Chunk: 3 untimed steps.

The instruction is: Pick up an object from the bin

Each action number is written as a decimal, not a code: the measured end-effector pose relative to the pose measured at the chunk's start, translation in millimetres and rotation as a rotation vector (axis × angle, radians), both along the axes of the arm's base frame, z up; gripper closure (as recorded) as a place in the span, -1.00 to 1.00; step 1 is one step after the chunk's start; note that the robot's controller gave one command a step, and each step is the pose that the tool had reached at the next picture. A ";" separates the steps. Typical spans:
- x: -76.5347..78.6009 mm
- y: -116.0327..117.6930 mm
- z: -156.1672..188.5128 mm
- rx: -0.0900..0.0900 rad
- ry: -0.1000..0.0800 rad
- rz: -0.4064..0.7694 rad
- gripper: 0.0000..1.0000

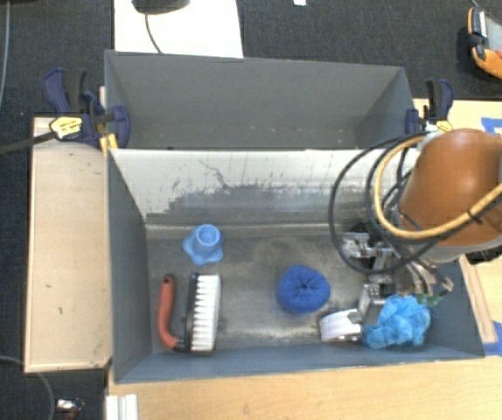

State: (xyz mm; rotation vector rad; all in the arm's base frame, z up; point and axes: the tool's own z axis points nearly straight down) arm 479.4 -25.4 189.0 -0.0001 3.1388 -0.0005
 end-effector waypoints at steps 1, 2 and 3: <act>0.0 0.0 0.0 0.000 0.000 0.000 -1.00; 10.7 29.5 -92.0 0.002 0.004 -0.003 -1.00; 16.0 38.4 -66.3 0.000 -0.016 -0.069 -1.00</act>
Offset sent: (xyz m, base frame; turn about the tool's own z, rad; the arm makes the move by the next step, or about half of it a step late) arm 0.0119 0.0280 -0.0894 0.0054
